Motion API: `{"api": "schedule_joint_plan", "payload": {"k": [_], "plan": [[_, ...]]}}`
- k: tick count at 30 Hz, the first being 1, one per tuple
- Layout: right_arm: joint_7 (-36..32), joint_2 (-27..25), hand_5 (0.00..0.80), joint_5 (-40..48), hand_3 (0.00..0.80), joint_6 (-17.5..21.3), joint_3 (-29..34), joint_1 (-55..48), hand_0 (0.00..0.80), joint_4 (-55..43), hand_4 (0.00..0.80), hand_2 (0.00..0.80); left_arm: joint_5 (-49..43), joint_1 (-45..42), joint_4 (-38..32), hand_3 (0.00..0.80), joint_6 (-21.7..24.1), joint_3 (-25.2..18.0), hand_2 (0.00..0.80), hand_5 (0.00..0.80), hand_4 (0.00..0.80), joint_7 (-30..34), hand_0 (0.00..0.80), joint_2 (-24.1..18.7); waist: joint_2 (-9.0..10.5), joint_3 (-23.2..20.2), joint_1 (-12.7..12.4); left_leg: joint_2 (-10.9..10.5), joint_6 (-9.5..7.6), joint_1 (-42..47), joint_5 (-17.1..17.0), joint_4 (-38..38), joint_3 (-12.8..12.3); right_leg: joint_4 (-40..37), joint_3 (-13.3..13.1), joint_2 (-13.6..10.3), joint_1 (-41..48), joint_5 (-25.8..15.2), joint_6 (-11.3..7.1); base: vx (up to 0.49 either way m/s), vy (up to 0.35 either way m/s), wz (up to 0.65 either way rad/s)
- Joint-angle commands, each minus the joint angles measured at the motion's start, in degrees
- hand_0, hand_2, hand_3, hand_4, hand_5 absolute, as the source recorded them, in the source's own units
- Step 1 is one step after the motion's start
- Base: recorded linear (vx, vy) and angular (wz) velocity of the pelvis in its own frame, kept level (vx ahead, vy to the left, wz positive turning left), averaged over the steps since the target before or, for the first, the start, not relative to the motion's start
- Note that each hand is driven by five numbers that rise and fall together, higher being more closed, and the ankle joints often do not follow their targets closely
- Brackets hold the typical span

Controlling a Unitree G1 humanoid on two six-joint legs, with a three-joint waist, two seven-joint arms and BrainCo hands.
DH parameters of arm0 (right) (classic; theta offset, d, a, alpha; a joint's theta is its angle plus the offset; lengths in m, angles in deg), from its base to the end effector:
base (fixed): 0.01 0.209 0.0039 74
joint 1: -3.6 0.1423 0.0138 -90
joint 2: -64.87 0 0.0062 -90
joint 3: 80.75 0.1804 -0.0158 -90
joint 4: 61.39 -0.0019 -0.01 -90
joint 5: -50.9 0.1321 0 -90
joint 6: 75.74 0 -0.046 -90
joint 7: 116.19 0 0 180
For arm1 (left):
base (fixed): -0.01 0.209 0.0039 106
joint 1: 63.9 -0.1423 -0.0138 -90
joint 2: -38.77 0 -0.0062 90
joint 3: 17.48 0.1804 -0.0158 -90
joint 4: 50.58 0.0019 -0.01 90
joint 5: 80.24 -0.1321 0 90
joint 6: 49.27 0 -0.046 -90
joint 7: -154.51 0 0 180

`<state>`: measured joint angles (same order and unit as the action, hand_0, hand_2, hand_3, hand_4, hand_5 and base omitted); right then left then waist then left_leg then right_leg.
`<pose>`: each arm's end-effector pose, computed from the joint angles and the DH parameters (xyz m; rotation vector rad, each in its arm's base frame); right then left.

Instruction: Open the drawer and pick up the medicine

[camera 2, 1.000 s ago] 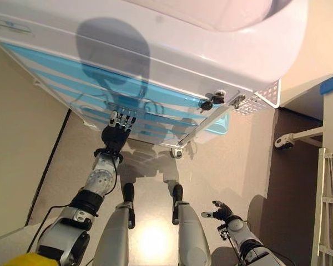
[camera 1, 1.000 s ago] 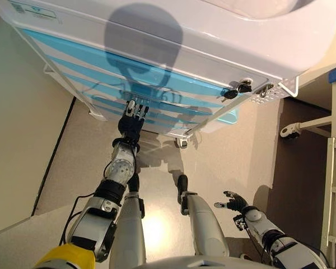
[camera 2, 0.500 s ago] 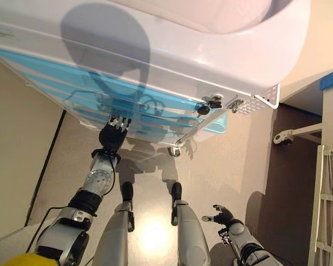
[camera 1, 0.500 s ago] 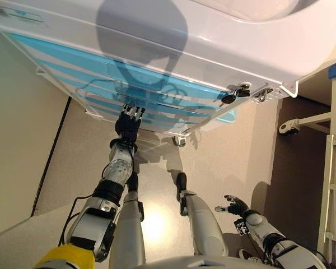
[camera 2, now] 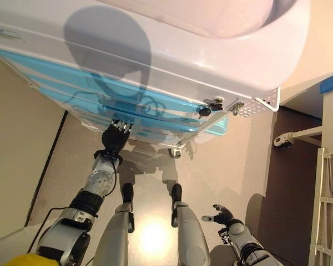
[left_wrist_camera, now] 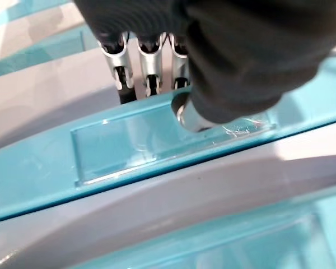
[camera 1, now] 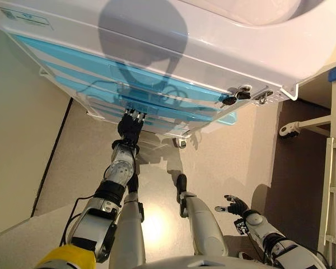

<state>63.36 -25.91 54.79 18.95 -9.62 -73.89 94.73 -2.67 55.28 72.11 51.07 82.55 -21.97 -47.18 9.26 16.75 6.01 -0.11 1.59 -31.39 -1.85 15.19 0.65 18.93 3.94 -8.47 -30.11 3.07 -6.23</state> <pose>0.1584 -0.2158 -0.0767 -0.4118 0.8860 0.1155 0.2875 0.1556 0.0665 -1.0442 -0.0142 -0.0534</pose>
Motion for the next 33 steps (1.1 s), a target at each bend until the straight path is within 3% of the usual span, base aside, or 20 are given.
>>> {"api": "schedule_joint_plan", "payload": {"k": [1, 2, 4, 5, 15, 24, 33], "plan": [[-0.20, -3.38, 0.000, -0.63, 0.000, 0.32, -2.36, -1.94, 0.000, -0.87, 0.000, 0.000, -2.74, 2.41, -13.15, 0.800, 0.46, 1.78, 0.800, 0.800, 0.800, 8.25, 0.800, 2.48, -1.20, -2.20, -0.67, -0.97, -0.60, -3.69, 6.90, 9.55, 2.27, 2.08, 1.70, 2.12, -2.83, -1.37, 1.06, 0.011, -0.049, 0.13], [-0.31, -3.38, 0.000, -1.01, 0.000, 0.29, -2.66, -1.67, 0.000, -1.26, 0.000, 0.000, -2.39, 0.14, -13.71, 0.800, 0.26, 1.69, 0.800, 0.800, 0.800, 8.30, 0.800, 3.03, -1.30, -1.62, -1.54, -0.91, -0.56, -3.46, 9.35, 12.08, 2.88, 5.64, 1.68, 2.17, -2.82, 1.26, 1.12, 0.047, -0.028, 0.07], [-0.30, -3.37, 0.000, -1.00, 0.000, 0.29, -2.59, -1.61, 0.000, -1.29, 0.000, 0.000, -2.41, 0.20, -13.77, 0.800, 0.26, 1.72, 0.800, 0.800, 0.800, 8.29, 0.800, 3.01, -1.17, -1.58, -1.43, -1.12, -0.79, -4.32, 7.54, 11.74, 2.62, 5.09, 1.90, 1.89, -3.49, -0.28, 1.40, -0.056, -0.034, 0.16], [-0.45, -3.79, 0.000, -1.41, 0.000, 0.27, -2.73, -1.37, 0.000, -3.07, 0.000, 0.000, -2.01, -2.70, -14.60, 0.800, -0.04, 1.81, 0.800, 0.800, 0.800, 7.92, 0.800, 3.52, -1.14, -0.40, -2.63, -1.14, -0.68, -4.48, 10.42, 16.09, 3.73, 10.29, 2.33, 1.60, -3.50, 3.23, 1.57, -0.069, -0.049, 0.21], [0.37, -4.03, 0.000, -2.42, 0.000, -0.20, -1.74, 0.44, 0.000, -4.15, 0.000, 0.000, -1.57, -15.97, -21.13, 0.800, -1.67, 1.97, 0.800, 0.800, 0.800, 7.44, 0.800, 4.64, -1.93, 2.98, -6.75, -2.37, -0.28, -5.46, 11.58, 23.19, 7.76, 20.79, 6.32, -0.04, -3.38, 9.15, 3.28, -0.037, -0.076, 0.29], [1.14, -5.64, 0.000, -5.31, 0.000, -0.64, -0.27, 1.08, 0.000, -2.62, 0.000, 0.000, 0.63, -33.03, -20.89, 0.800, -6.16, -3.26, 0.800, 0.800, 0.800, 6.52, 0.800, 2.54, -4.57, 3.36, -11.74, -3.16, 1.02, -3.63, 9.23, 20.04, 13.16, 21.45, 12.37, -1.10, 0.47, 12.38, 4.52, 0.000, -0.111, 0.47], [1.24, -7.02, 0.000, -8.67, 0.000, -1.86, -0.15, 1.55, 0.000, -1.25, 0.000, 0.000, -1.11, -40.08, -18.53, 0.800, -12.39, -1.95, 0.800, 0.800, 0.800, 7.43, 0.800, -2.25, -7.41, 3.97, -13.77, -3.82, 0.84, -2.19, 7.50, 17.74, 14.23, 19.99, 13.90, -2.08, 3.22, 11.70, 4.19, -0.013, -0.006, 0.20]]}}
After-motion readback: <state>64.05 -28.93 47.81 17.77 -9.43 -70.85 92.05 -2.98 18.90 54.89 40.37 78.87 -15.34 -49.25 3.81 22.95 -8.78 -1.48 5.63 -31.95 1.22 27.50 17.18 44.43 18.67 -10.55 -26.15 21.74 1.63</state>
